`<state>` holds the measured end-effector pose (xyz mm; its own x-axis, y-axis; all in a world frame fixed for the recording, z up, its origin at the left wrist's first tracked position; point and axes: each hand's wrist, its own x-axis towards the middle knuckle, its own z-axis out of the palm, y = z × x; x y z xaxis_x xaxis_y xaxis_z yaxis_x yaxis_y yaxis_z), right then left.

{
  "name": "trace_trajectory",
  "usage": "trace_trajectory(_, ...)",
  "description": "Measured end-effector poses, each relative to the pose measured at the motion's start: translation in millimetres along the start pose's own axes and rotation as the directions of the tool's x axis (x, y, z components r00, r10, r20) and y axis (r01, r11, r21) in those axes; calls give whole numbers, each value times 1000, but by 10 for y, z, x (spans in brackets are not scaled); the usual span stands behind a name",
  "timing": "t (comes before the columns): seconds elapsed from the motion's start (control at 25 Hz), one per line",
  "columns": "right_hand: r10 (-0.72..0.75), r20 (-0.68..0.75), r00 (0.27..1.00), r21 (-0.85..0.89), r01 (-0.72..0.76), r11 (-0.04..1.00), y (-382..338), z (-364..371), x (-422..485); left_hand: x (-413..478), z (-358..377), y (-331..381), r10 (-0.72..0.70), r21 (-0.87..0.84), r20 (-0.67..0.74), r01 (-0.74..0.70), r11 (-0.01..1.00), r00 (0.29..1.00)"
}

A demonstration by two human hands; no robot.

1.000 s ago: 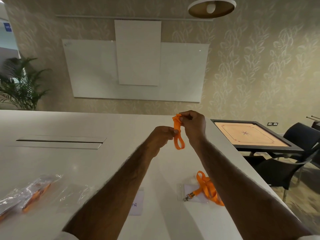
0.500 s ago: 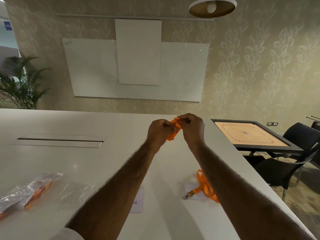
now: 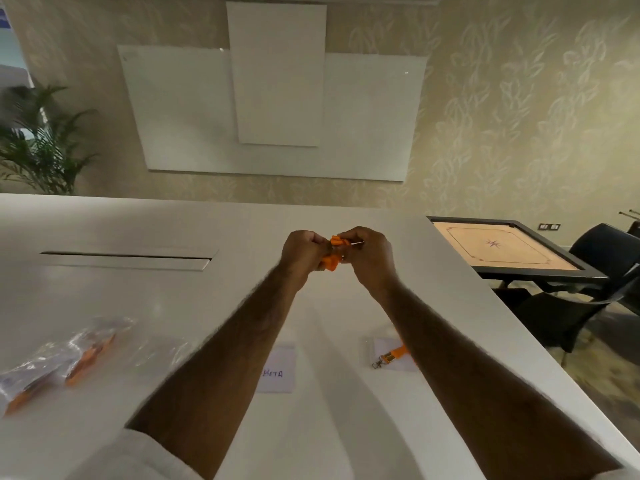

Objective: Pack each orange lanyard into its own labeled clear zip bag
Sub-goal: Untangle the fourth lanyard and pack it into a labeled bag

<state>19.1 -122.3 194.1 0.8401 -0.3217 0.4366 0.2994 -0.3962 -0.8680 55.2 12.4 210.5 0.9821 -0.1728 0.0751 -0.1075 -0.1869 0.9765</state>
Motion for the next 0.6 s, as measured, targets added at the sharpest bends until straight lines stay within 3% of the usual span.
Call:
trace_trajectory(0.12,52,-24,998,-88,-54,995,213,170,-96,-44,-153,-185,-89,-58,197,102,993,976)
trace_trajectory(0.24,54,36,998,-240,-44,970,431,346,-264,-48,-286,-510,-144,208,261,90,974,955)
trace_trajectory(0.32,31,131,991,-384,22,923,558,498,-407,-35,-354,-771,-85,459,247,-40,887,965)
trace_trajectory(0.44,53,283,958,-570,124,812,703,712,-657,-44,-469,-1142,19,696,276,-213,686,961)
trace_trajectory(0.6,-30,427,904,-735,367,571,873,855,-1003,-71,-600,-1578,69,700,222,-209,683,972)
